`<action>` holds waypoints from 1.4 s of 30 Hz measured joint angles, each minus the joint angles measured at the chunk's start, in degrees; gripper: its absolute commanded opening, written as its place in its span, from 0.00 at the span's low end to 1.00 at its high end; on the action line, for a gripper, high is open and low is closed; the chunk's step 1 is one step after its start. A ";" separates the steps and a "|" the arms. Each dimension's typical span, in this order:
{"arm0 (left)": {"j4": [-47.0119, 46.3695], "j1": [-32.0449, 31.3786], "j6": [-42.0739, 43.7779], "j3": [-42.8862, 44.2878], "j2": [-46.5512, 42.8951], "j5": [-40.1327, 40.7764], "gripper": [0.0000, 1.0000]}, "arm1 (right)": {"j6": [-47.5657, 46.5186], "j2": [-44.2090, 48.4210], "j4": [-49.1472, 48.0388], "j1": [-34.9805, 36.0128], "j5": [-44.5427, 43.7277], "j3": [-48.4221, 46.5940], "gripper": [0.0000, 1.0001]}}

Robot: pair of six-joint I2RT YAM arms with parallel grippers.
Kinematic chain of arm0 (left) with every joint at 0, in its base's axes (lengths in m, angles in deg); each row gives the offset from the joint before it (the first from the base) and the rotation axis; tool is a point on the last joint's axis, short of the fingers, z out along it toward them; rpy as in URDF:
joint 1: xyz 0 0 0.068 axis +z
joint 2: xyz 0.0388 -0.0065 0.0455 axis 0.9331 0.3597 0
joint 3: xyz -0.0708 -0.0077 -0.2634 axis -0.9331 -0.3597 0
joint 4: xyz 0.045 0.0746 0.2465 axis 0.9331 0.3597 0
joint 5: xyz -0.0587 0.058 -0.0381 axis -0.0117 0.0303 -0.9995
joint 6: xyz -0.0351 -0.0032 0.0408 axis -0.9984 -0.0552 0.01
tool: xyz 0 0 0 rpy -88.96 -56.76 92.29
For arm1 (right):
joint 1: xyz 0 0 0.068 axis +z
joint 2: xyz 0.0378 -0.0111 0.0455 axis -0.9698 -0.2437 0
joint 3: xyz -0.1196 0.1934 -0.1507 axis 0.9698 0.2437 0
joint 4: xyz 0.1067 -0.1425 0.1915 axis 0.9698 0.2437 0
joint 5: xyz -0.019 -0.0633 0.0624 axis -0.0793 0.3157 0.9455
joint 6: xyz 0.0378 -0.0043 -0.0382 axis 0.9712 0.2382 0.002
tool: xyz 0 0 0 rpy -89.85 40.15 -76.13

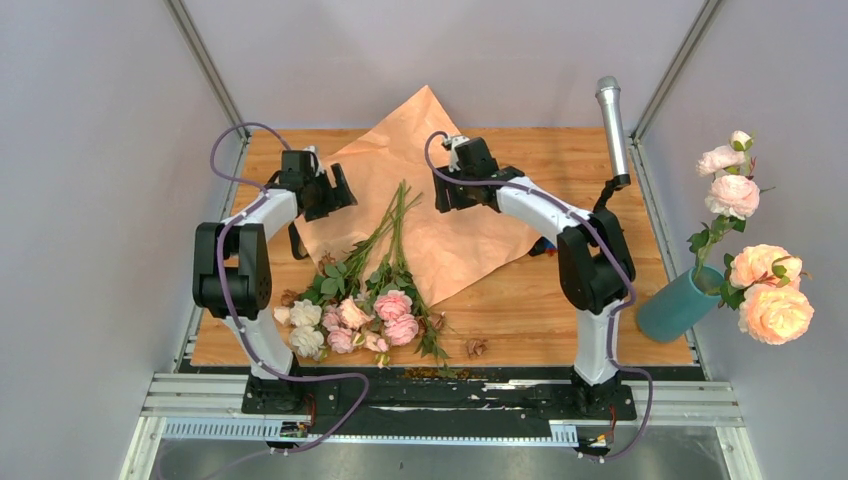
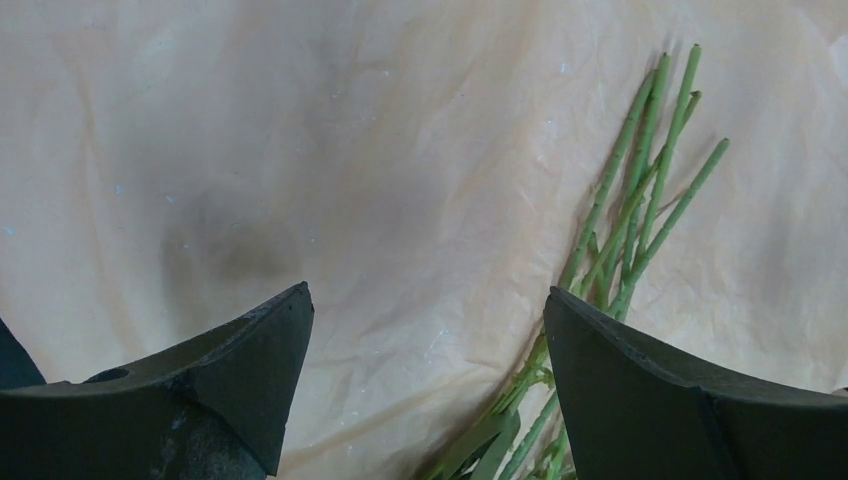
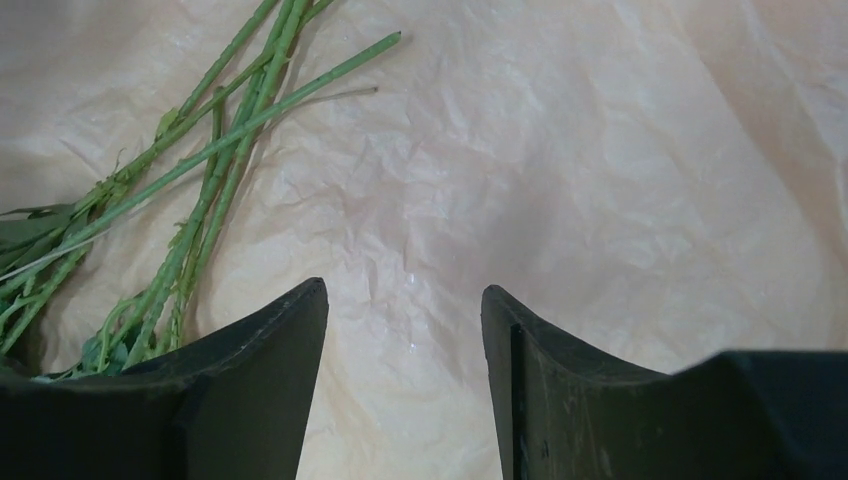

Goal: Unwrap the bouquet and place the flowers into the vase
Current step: Unfold the wrapping paper at the center of the board.

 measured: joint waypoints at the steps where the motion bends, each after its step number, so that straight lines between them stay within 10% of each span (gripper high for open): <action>1: -0.04 0.00 -0.02 -0.04 0.57 -0.17 0.92 | 0.09 -1.33 -0.13 0.00 0.37 -0.81 0.56; 23: 3.89 -0.46 8.87 0.83 -3.17 4.74 0.91 | 2.08 -6.38 -2.60 -0.09 6.23 -1.20 0.55; 42: 8.74 -20.22 16.09 -8.70 -13.64 10.56 0.49 | 2.49 12.55 -2.64 -0.17 9.86 15.63 0.49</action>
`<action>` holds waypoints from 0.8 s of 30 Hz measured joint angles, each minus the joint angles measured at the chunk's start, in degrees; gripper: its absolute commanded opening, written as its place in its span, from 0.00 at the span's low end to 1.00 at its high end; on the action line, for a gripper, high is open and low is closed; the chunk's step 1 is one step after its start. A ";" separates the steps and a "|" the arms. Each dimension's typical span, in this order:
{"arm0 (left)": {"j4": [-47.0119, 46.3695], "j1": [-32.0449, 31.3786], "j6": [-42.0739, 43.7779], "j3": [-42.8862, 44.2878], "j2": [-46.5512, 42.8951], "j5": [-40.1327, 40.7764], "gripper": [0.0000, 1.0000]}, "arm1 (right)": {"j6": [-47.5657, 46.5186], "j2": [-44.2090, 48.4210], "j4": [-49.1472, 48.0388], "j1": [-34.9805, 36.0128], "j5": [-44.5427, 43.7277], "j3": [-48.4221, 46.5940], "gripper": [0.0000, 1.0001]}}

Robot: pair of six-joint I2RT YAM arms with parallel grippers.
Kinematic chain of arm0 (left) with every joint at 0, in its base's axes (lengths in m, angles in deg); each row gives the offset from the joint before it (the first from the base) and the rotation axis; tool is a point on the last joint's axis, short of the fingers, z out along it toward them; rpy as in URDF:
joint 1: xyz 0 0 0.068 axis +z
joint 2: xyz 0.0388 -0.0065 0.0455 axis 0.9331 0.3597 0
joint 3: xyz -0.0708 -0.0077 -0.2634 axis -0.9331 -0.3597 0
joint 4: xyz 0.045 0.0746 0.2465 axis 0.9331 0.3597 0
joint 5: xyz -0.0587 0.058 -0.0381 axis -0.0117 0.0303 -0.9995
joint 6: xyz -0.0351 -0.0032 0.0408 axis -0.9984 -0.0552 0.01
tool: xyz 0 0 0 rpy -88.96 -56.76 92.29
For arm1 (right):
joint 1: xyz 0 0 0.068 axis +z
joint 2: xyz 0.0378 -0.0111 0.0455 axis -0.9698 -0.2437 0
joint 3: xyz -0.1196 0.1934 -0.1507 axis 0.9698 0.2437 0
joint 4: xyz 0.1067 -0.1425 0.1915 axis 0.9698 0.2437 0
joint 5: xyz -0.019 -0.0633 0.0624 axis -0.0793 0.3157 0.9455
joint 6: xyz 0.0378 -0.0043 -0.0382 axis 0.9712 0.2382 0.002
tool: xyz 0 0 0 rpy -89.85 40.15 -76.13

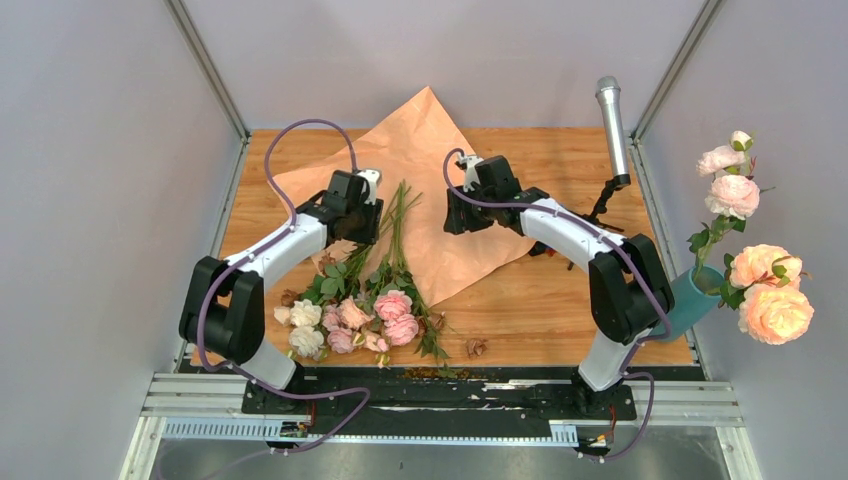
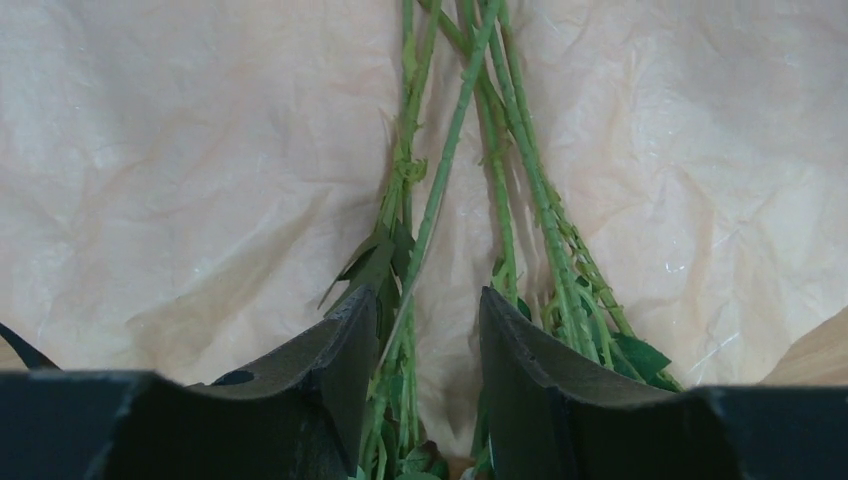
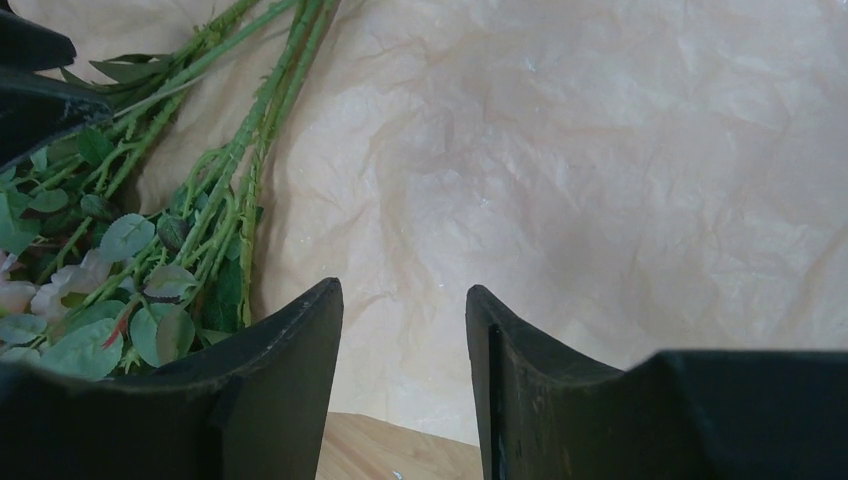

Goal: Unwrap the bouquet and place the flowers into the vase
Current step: Unfold the wrapping paper at the center of the board.

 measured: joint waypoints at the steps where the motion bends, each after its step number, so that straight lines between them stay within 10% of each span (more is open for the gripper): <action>1: -0.31 -0.07 0.09 0.00 0.09 0.50 0.48 | 0.02 0.00 -0.02 0.00 0.13 0.39 0.49; 24: 2.91 -0.83 1.68 1.31 6.60 3.91 0.35 | 0.48 0.00 0.04 0.00 1.01 1.31 0.47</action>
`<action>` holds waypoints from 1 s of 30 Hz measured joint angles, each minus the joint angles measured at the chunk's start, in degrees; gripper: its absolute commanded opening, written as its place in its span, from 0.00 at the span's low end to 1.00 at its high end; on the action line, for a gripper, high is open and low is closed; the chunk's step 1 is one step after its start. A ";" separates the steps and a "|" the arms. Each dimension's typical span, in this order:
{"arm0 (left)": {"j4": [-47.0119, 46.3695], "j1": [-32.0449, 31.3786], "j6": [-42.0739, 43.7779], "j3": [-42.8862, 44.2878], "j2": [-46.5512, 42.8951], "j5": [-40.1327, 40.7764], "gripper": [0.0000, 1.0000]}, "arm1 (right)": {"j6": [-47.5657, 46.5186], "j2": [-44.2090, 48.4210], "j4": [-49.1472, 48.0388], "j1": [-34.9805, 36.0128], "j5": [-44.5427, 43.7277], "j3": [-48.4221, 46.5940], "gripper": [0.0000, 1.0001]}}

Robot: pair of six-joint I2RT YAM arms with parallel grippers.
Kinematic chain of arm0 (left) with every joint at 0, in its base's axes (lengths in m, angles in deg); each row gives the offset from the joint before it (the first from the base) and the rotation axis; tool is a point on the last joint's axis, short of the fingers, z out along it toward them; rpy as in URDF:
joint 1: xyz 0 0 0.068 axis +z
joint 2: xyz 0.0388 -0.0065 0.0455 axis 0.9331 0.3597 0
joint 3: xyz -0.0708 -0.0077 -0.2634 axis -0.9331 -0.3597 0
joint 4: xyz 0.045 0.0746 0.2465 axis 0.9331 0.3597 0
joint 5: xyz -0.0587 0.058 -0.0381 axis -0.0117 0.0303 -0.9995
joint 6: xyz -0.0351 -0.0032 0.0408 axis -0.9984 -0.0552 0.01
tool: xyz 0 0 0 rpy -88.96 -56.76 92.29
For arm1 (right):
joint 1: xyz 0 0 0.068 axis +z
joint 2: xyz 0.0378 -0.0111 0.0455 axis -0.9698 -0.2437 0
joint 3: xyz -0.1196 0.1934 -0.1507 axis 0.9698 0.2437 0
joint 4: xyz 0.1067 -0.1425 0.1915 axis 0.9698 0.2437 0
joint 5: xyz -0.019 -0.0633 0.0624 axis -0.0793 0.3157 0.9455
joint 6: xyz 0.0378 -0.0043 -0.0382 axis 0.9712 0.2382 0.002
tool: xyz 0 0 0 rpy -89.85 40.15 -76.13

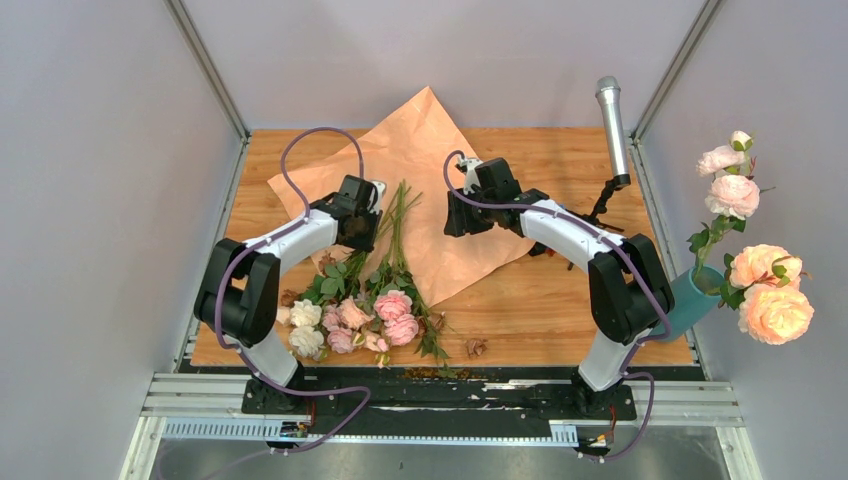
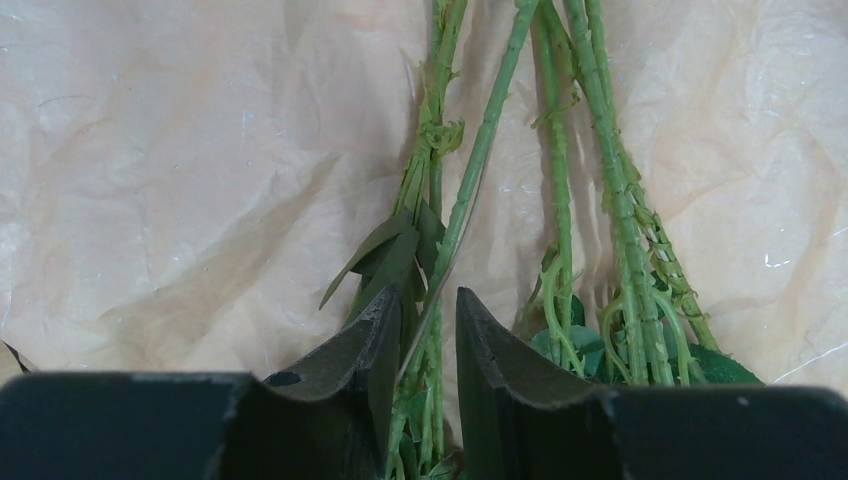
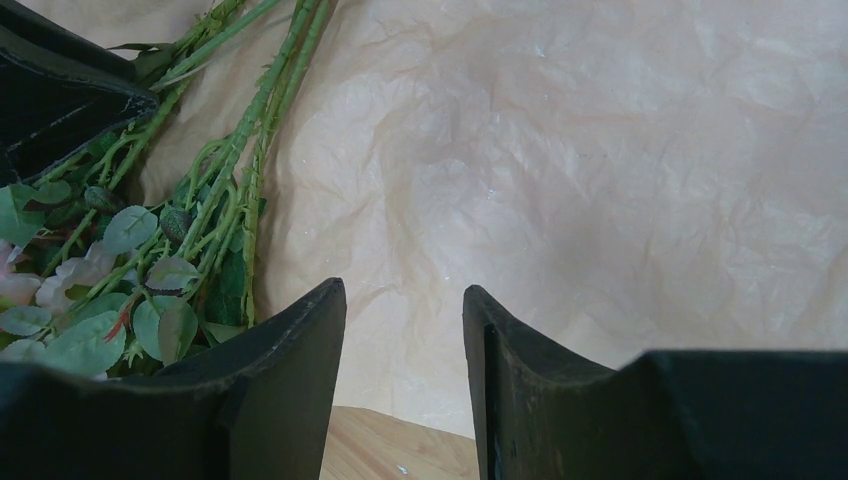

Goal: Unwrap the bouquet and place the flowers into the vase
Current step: Unfold the wrapping paper at the center of the board, then pick up the fake flower from the wrapping paper.

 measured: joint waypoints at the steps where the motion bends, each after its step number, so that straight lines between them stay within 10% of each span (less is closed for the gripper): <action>1: 0.17 0.00 -0.02 0.04 0.04 0.00 0.35 | 0.07 0.00 0.00 0.00 0.00 0.00 0.47; 30: 3.45 -0.81 -0.20 -0.20 -4.68 0.39 0.00 | 0.13 -0.02 0.48 0.00 -0.22 -0.02 0.46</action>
